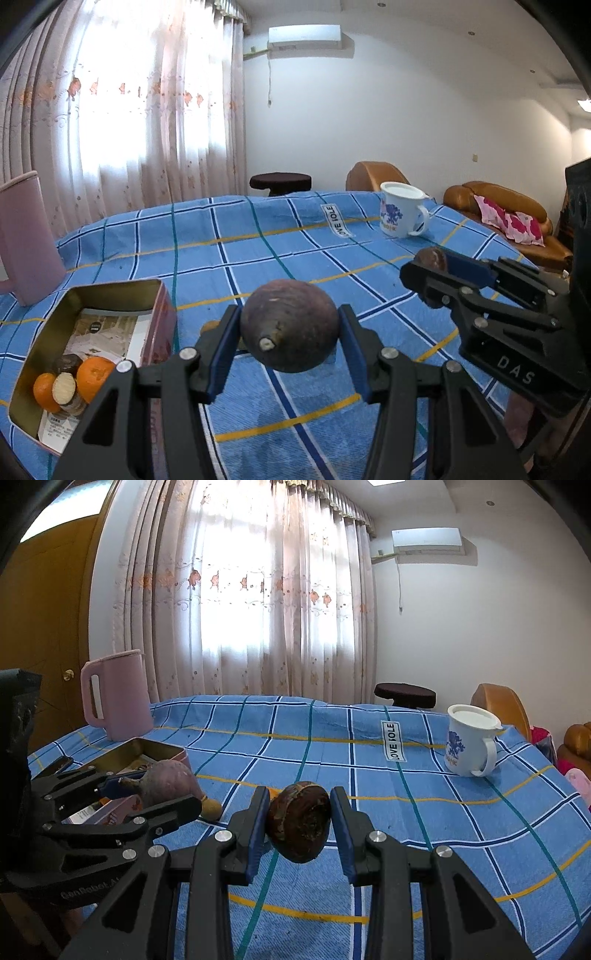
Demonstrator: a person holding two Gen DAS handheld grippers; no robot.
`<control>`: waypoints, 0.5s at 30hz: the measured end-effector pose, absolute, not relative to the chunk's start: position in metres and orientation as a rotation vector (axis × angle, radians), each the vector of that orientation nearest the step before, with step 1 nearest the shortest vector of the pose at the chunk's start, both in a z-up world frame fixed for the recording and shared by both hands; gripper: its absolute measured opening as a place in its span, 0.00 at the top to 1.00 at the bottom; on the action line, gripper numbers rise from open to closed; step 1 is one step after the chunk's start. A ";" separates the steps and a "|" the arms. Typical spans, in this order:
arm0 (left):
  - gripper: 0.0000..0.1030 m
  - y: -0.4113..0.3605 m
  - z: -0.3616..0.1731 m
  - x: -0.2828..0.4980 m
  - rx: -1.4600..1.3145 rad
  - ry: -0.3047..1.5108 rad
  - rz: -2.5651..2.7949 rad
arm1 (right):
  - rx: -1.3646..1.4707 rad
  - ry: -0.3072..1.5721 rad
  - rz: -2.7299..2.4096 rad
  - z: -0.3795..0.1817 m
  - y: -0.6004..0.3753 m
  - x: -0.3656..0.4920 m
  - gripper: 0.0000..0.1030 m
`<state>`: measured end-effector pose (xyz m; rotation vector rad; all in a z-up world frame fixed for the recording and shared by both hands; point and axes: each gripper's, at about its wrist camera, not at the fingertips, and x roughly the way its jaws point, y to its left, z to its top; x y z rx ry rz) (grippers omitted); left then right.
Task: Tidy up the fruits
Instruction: 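Carry both fruits over the pink tin and open both tools to release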
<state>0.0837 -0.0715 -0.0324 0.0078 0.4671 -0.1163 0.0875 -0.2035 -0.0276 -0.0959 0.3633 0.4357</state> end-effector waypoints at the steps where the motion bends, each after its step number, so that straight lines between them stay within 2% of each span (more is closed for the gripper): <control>1: 0.47 -0.072 -0.032 0.082 0.008 0.459 -0.116 | -0.096 0.360 0.437 -0.027 -0.204 0.086 0.66; 15: 0.47 -0.070 -0.026 0.066 0.012 0.376 -0.097 | -0.099 0.303 0.447 -0.023 -0.206 0.077 0.66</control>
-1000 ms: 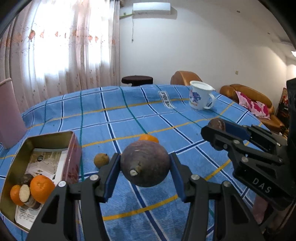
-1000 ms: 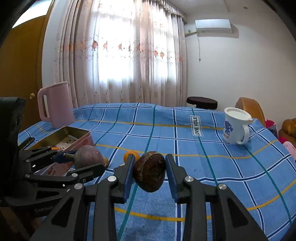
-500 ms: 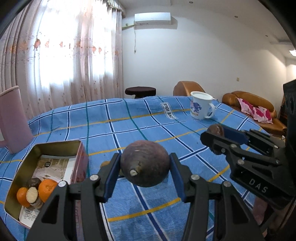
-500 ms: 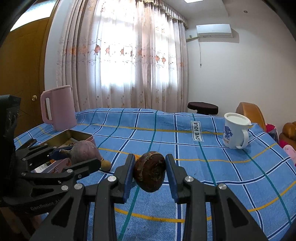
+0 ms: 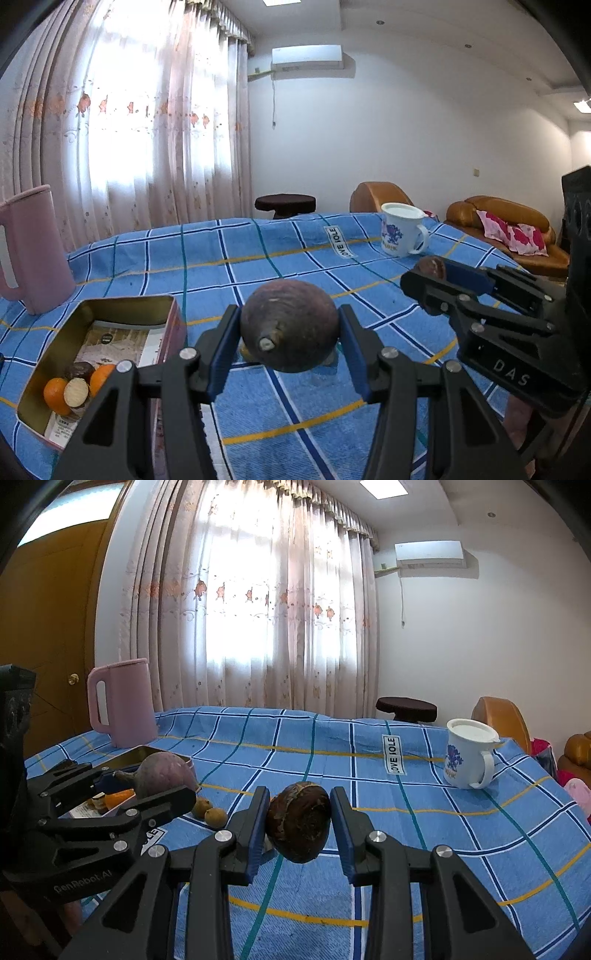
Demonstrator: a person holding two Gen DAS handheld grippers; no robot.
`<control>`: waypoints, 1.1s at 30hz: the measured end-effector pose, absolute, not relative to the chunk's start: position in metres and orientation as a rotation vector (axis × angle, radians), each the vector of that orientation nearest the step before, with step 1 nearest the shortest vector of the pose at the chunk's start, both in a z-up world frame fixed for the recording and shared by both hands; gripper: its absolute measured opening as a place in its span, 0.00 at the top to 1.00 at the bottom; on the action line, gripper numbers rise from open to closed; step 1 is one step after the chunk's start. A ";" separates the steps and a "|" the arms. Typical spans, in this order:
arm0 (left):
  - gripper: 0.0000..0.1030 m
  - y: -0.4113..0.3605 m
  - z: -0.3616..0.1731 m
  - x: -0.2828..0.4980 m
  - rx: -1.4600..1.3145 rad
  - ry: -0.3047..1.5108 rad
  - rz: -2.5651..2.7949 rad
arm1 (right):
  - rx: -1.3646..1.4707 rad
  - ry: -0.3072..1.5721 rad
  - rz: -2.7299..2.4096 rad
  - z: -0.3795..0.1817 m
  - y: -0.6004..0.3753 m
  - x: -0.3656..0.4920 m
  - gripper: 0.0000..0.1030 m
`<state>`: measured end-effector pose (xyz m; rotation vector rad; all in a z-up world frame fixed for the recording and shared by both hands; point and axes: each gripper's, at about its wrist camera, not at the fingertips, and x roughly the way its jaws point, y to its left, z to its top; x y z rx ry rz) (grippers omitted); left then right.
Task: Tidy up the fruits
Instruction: 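Carry both fruits over the pink tin and open both tools to release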
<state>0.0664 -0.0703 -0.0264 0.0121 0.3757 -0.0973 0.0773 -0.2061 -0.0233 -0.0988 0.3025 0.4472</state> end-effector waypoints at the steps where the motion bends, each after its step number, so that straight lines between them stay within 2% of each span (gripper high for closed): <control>1: 0.47 -0.070 -0.026 0.066 0.013 0.371 -0.097 | -0.098 0.297 0.449 -0.023 -0.206 0.076 0.66; 15: 0.47 -0.060 -0.024 0.058 0.010 0.355 -0.083 | -0.107 0.289 0.492 -0.022 -0.197 0.073 0.66; 33: 0.47 0.044 -0.011 0.059 -0.079 0.399 0.084 | -0.143 0.308 0.694 0.000 -0.107 0.082 0.66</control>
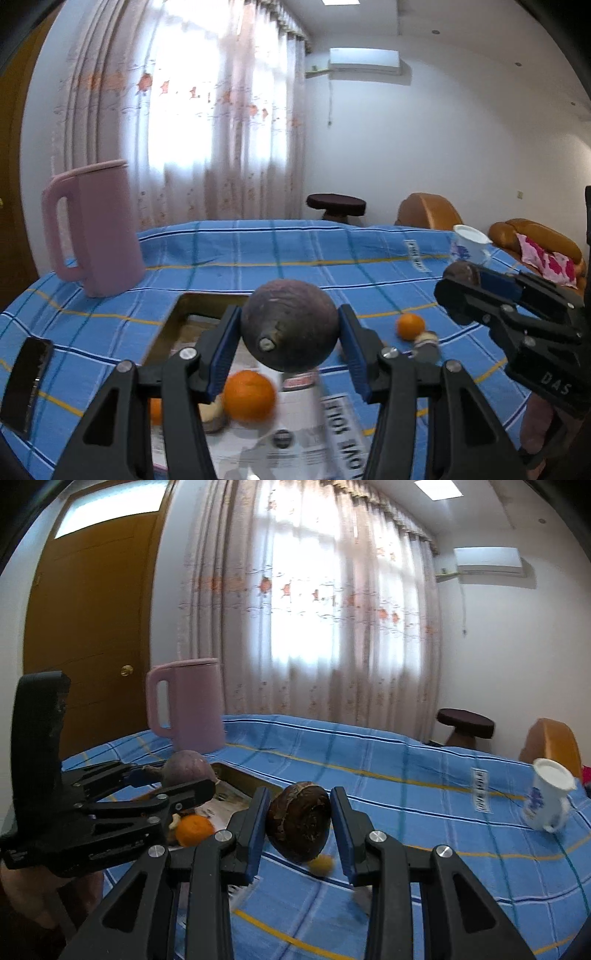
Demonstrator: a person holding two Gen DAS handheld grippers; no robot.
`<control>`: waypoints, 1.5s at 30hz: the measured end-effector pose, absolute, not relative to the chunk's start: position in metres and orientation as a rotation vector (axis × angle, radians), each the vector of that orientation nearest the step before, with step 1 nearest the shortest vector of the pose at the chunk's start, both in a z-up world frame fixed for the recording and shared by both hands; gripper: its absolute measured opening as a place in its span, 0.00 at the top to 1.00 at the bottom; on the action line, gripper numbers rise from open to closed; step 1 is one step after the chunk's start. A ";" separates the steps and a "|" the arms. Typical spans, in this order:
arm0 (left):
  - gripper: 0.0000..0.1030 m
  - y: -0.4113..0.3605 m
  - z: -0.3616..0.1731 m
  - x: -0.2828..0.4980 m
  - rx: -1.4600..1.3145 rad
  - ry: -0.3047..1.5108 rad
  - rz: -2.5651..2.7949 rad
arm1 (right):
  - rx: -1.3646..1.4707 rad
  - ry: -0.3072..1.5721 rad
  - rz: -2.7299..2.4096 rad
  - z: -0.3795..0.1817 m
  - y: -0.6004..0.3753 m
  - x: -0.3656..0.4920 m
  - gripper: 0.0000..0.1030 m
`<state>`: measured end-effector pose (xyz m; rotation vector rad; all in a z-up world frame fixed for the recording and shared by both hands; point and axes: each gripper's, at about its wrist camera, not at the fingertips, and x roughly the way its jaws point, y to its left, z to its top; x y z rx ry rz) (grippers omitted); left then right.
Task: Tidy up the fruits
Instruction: 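Carry both fruits over the pink tin and open both tools to release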
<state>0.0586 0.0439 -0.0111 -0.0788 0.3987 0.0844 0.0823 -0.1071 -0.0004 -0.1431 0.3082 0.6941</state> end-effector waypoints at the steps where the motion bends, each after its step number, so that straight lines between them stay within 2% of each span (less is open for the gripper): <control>1: 0.47 0.051 -0.011 0.059 -0.084 0.403 0.092 | -0.144 0.312 0.708 0.000 -0.100 0.083 0.66; 16: 0.47 0.119 -0.025 0.068 -0.123 0.510 0.183 | -0.235 0.413 0.856 -0.027 -0.008 0.083 0.66; 34: 0.47 0.119 -0.035 0.074 -0.071 0.574 0.207 | -0.312 0.594 0.878 -0.057 0.013 0.090 0.66; 45: 0.47 0.120 -0.043 0.077 -0.070 0.602 0.209 | -0.313 0.607 0.885 -0.058 0.015 0.092 0.65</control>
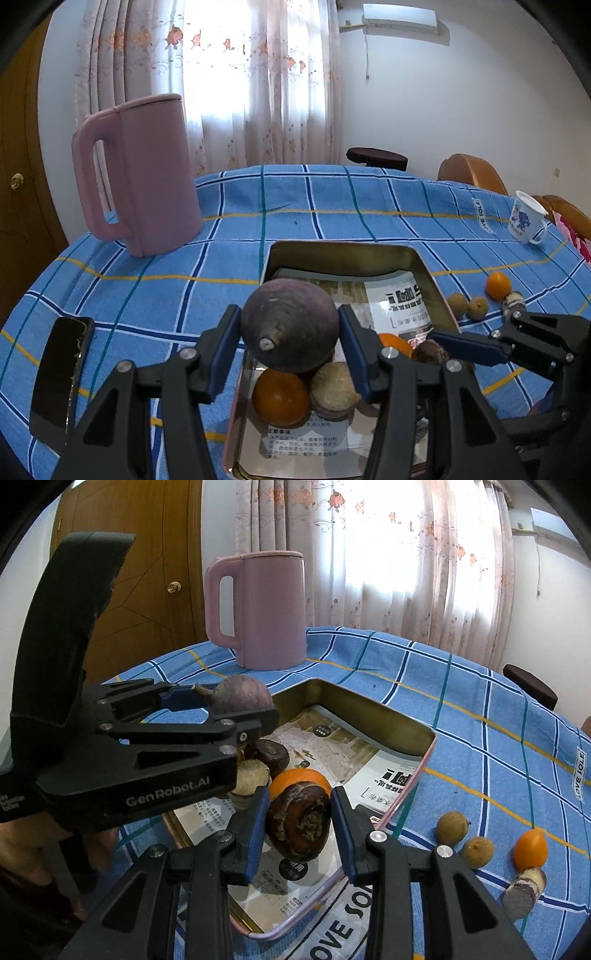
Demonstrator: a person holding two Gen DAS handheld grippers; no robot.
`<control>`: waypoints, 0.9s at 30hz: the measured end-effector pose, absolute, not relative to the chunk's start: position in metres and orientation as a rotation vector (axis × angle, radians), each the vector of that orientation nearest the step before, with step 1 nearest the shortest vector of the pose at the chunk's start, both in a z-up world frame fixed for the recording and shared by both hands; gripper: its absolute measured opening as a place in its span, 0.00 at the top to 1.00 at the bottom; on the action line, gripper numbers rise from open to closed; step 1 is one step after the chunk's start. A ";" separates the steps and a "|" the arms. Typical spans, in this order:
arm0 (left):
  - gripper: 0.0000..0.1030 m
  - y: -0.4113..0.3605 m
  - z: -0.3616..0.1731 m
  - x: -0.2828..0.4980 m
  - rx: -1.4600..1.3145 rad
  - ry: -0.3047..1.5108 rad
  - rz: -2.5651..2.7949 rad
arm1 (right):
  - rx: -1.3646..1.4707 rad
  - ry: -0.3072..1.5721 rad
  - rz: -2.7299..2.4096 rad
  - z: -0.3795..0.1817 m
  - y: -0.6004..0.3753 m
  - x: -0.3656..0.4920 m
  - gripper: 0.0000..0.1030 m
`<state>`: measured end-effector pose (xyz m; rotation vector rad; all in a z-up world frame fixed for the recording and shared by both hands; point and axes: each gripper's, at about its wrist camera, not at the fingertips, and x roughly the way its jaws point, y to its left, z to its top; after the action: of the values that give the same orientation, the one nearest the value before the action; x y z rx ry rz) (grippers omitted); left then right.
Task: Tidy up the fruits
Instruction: 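Carry both fruits over the pink tin and open both tools to release, then move both tools toward the kiwis and the brown-white cake on the cloth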
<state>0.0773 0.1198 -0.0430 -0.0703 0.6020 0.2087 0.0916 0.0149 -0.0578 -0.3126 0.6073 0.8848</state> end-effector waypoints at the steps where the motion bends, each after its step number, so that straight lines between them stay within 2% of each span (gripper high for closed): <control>1: 0.47 0.120 -0.044 0.078 -0.071 0.603 0.210 | -0.312 0.608 0.885 -0.058 0.015 0.092 0.65; 3: 0.47 0.119 -0.044 0.078 -0.068 0.608 0.209 | -0.314 0.609 0.886 -0.058 0.015 0.091 0.62; 5: 0.47 0.118 -0.045 0.078 -0.062 0.611 0.213 | -0.319 0.608 0.885 -0.058 0.016 0.091 0.46; 6: 0.46 0.117 -0.044 0.077 -0.056 0.604 0.218 | -0.321 0.604 0.882 -0.058 0.017 0.090 0.44; 9: 0.43 0.115 -0.040 0.074 -0.049 0.583 0.222 | -0.320 0.584 0.882 -0.056 0.015 0.087 0.43; 16: 0.29 0.112 -0.027 0.066 -0.021 0.531 0.249 | -0.295 0.570 0.861 -0.054 0.006 0.088 0.43; 27: 0.18 0.092 -0.024 0.061 -0.044 0.509 0.199 | -0.255 0.532 0.746 -0.046 -0.059 0.092 0.43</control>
<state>0.0607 0.0917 -0.0241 -0.0438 0.5091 0.1989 0.0924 -0.0588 -0.0464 -0.2548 0.5324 0.7460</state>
